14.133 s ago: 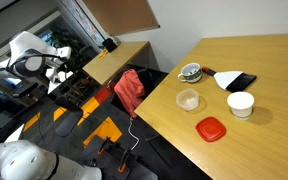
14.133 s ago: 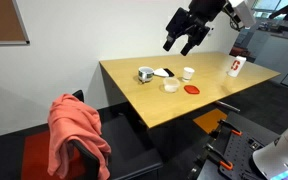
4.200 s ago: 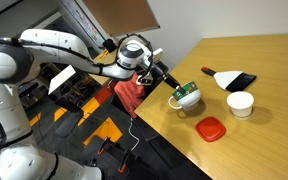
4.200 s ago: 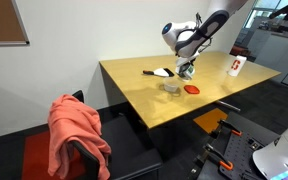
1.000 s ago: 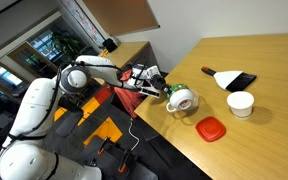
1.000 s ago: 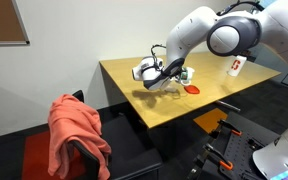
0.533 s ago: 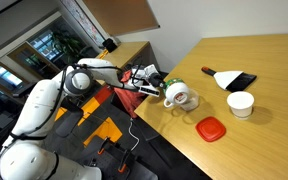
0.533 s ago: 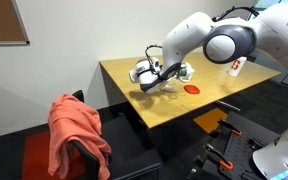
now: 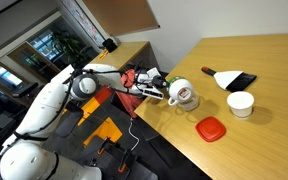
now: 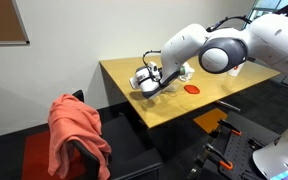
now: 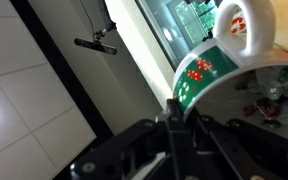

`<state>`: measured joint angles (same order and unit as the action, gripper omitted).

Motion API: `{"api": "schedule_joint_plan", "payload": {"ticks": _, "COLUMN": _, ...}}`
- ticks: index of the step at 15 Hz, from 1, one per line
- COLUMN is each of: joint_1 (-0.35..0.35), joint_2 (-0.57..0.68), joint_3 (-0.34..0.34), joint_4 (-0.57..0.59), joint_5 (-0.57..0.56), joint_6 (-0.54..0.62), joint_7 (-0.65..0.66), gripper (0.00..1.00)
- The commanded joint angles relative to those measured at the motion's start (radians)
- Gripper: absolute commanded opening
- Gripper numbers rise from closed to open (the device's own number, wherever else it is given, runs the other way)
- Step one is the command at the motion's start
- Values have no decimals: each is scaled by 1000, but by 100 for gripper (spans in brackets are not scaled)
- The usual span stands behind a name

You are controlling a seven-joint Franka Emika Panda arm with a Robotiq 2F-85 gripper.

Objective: Pour contents from the cup into the clear bowl then put the orange lid on the clear bowl

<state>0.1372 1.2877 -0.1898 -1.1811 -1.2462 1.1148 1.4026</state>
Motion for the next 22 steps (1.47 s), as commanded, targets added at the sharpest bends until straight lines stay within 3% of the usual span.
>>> {"api": "schedule_joint_plan", "payload": {"ticks": 1, "joint_1": 1, "joint_2": 44, "joint_3": -19, "joint_4": 50, "joint_5": -54, "joint_6": -64, "joint_7": -48, "gripper": 3}}
{"api": "schedule_joint_plan", "payload": {"ticks": 17, "joint_1": -3, "joint_2": 125, "joint_3": -30, "joint_4": 116, "joint_5": -153, "joint_6": -181, "joint_7": -66, "gripper": 3}}
{"api": "schedule_joint_plan", "payload": {"ticks": 22, "joint_1": -24, "joint_2": 87, "joint_3": -1, "joint_4": 90, "joint_5": -160, "joint_6": -131, "joint_7": -83, "gripper": 3}}
